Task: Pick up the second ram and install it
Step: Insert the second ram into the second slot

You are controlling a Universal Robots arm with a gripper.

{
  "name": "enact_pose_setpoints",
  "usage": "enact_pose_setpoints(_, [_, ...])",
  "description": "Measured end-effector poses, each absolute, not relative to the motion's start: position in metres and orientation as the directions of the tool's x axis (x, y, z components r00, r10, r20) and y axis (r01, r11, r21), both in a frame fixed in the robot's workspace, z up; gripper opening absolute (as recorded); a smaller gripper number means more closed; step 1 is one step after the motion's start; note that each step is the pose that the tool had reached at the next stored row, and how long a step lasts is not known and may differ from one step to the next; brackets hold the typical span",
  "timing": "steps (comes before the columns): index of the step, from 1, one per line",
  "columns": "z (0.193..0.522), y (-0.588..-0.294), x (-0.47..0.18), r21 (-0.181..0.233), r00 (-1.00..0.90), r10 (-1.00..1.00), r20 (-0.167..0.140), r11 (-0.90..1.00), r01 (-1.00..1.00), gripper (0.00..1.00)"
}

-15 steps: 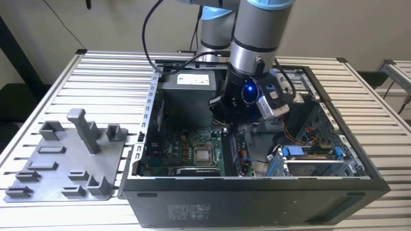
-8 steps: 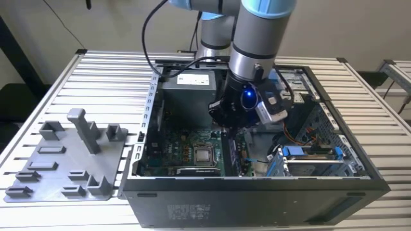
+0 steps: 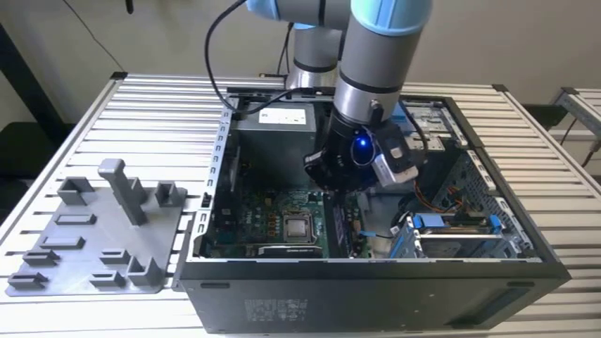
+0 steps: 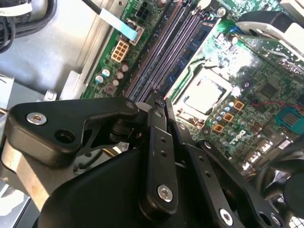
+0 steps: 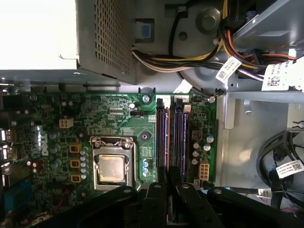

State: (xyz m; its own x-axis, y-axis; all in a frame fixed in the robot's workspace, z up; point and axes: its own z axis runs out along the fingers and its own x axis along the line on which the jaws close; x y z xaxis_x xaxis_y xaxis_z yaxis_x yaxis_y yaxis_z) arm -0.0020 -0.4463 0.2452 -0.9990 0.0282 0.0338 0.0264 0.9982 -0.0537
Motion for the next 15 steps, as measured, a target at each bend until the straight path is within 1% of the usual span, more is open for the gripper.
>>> enact_pose_setpoints(5, [0.2406, -0.4465, -0.0021, -0.055, -0.999, 0.029, 0.035, 0.998, 0.027, 0.14])
enact_pose_setpoints(10, [0.2368, -0.4473, -0.002, -0.055, -0.998, 0.031, 0.051, 0.998, 0.028, 0.14])
enact_pose_setpoints(15, [0.2351, -0.4508, -0.002, -0.055, -0.998, 0.032, 0.052, 0.998, 0.029, 0.14])
